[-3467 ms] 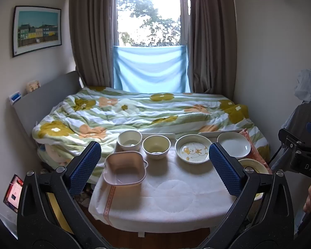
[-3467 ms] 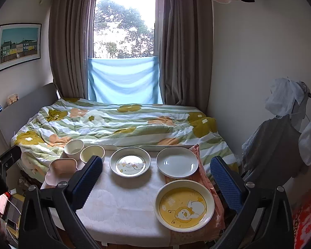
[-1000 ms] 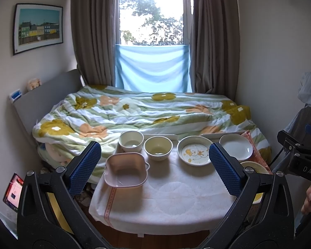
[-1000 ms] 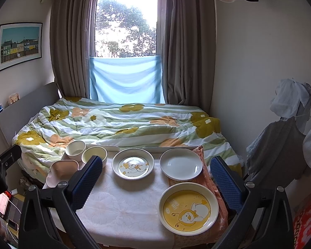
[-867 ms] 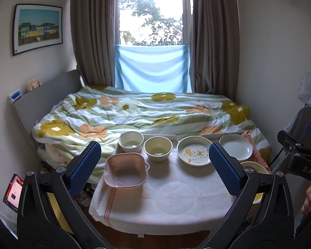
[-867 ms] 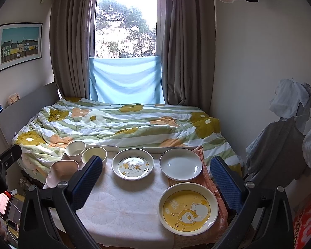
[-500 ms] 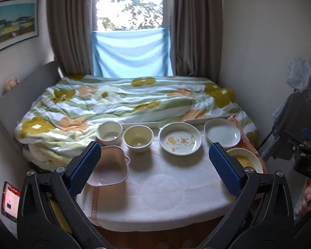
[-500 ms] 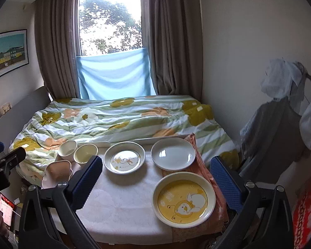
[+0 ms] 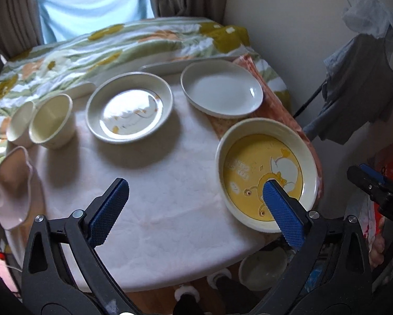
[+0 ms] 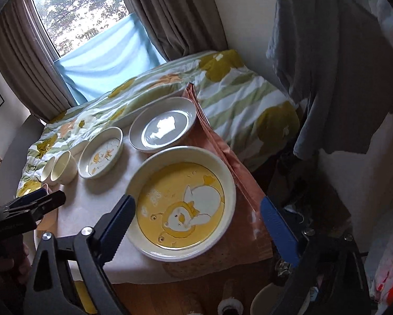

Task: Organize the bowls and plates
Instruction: 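Reach both grippers to the yellow duck bowl rim and close on it, then lift the yellow duck bowl with both grippers and set it down nearer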

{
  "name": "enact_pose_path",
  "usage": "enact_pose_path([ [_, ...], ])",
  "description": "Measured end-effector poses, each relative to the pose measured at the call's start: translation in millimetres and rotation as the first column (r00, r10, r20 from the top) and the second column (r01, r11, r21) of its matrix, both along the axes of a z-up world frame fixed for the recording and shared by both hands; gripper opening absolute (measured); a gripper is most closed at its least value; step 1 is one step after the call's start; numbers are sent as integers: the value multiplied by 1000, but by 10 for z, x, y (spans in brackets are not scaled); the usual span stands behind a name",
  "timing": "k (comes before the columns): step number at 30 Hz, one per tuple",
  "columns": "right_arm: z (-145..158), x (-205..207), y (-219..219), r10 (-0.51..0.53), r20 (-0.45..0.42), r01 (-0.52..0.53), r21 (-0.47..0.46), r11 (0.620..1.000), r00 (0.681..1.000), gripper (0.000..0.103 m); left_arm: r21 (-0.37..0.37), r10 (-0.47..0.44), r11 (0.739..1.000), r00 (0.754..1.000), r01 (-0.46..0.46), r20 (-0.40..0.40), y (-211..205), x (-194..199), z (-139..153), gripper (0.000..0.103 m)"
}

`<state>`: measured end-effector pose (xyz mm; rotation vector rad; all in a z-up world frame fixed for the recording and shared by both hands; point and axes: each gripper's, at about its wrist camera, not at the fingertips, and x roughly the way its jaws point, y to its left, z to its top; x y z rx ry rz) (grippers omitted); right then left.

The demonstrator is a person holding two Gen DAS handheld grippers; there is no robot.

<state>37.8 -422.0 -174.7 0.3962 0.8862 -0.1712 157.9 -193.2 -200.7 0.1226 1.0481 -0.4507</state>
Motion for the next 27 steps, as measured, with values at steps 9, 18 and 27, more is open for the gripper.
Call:
enact_pose_path([
  [9, -781, 298, -381, 108, -107, -89, 177, 980, 988, 46, 49, -9, 999, 987, 17, -158, -466, 315, -790, 74],
  [18, -981, 531, -454, 185, -117, -158, 206, 966, 976, 23, 77, -1, 997, 975, 18, -222, -571, 442, -1057, 31],
  [27, -1066, 616, -501, 215, -155, -185, 188, 965, 964, 10, 64, -16, 997, 972, 32, -235, -656, 482, -1088, 17],
])
